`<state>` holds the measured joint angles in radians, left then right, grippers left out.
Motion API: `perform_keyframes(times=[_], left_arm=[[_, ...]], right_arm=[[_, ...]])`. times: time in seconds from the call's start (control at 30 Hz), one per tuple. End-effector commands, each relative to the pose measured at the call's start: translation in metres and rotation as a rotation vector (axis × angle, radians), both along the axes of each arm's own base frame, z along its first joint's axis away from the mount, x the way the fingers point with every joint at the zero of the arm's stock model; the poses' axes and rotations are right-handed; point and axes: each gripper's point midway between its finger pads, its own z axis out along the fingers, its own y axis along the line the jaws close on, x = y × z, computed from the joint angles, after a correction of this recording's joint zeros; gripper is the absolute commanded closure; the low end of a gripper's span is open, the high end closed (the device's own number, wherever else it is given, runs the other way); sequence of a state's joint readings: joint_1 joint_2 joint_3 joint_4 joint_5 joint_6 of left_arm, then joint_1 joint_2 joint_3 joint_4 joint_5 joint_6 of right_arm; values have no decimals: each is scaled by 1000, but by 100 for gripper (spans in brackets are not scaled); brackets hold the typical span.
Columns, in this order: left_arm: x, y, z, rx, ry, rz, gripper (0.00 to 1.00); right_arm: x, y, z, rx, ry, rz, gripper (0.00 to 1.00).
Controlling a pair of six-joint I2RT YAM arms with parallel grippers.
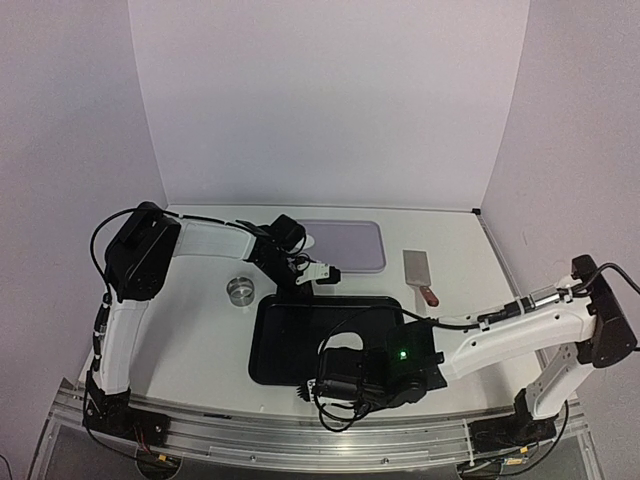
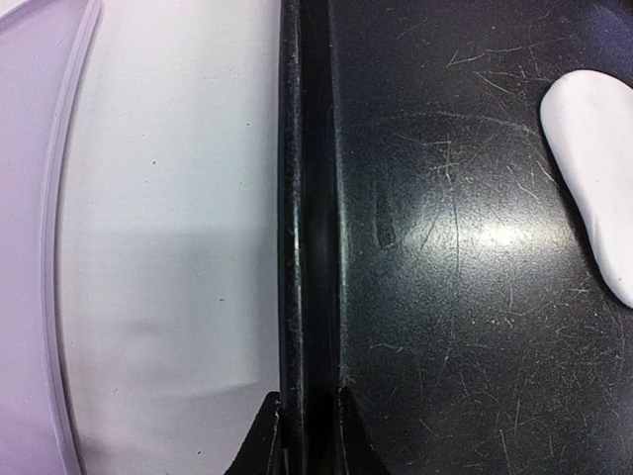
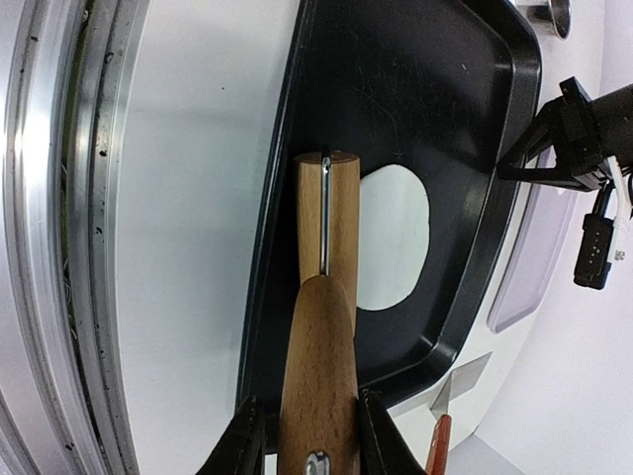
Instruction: Roll out the dumpling wrappers from the dough
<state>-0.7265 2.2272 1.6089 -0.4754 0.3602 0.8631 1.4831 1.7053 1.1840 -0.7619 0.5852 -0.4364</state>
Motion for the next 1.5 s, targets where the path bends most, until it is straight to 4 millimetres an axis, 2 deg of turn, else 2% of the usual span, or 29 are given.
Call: perform_keyframes(times=[0.0,0.1,0.2,0.33,0.47,0.53,0.6,0.7,0.8,0.9,1.0,1.07,1.27,1.37,1.47], left_arm=[[33,6,-6,42,-137,24,100],[33,5,-3,37,-136,23,100],[33,6,0,39,-143,20,100],[34,6,0,41,-149,20,100],[35,4,1,35,-147,21,100],[36,3,2,34,-146,22,100],[36,3,2,36,-145,23,100],[35,4,3,39,-147,21,100],[36,5,5,41,-152,22,100],[37,4,7,37,-155,22,100],[36,3,6,36,-153,21,100],[35,3,5,37,-150,19,100],[33,5,0,39,-138,18,100],[33,6,-1,40,-135,18,100],[33,6,-2,45,-138,16,100]], right_arm=[[-8,-19,-37,-165,152,-21,100],[5,0,-27,-128,133,-14,100],[5,8,-12,-85,135,2,100],[4,8,27,9,119,23,100],[18,35,74,100,48,79,100],[27,50,86,119,27,101,100],[37,61,90,115,8,122,100],[53,64,74,50,-8,143,100],[67,54,44,-24,-3,133,100],[69,39,14,-108,9,139,100],[63,20,-8,-164,33,118,100],[54,8,-16,-196,36,122,100],[25,-20,-22,-243,68,114,100],[22,-25,-23,-246,82,99,100],[33,-19,-27,-240,89,74,100]])
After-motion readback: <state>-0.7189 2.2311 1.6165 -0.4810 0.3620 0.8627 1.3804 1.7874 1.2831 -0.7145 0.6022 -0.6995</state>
